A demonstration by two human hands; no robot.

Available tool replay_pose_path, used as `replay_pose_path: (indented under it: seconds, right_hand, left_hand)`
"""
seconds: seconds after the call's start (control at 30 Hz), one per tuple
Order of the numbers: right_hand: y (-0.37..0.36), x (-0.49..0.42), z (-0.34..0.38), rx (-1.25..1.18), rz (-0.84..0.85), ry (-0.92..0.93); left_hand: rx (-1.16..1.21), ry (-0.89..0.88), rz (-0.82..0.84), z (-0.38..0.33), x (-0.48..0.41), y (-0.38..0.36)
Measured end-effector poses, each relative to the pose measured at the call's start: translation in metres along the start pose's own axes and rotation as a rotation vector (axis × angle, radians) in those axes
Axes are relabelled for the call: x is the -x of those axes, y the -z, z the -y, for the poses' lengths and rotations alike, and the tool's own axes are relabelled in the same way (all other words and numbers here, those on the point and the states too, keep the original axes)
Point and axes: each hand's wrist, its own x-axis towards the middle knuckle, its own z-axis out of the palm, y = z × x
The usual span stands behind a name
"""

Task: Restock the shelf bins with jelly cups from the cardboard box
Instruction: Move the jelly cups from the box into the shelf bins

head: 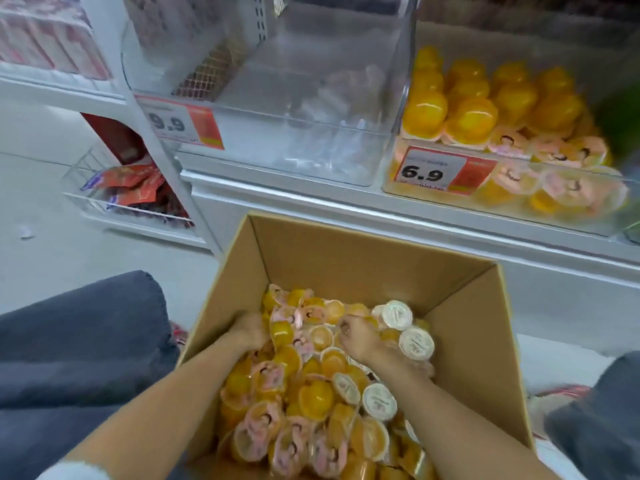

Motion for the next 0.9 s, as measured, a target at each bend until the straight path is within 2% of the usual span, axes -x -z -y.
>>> replay_pose_path:
  seconds: [0.17,0.3,0.4,0.63,0.73,0.83,0.9]
  right_hand:
    - [-0.042,-0.036,-0.002,-0.028,0.148,-0.093]
    - [-0.072,-0.055,0.006,-0.009,0.256,-0.085]
    - [-0.083,-0.064,0.016,-0.014,0.182,-0.076]
    - [-0.084,-0.059,0.019,-0.059,0.104,-0.126]
    - [-0.077,-0.047,0.019,-0.023,0.050,-0.079]
    - [-0.059,-0.029,0.020,0.048,0.004,0.003]
    - [-0.043,-0.015,0.018,0.154,-0.044,0.066]
  left_hand:
    - [0.013,0.005,-0.030,0.037,-0.048,-0.054]
    - [-0.045,0.042,-0.051,0.020,-0.027,-0.045]
    - [-0.138,0.050,-0.104,0.020,-0.032,-0.048]
    - [-0.230,0.094,-0.093,0.010,-0.041,-0.043]
    - [-0.266,0.043,-0.106,0.007,-0.041,-0.035]
    - [-0.453,-0.077,-0.105,0.008,-0.042,-0.034]
    - [-0.502,-0.070,-0.085,0.005,-0.041,-0.038]
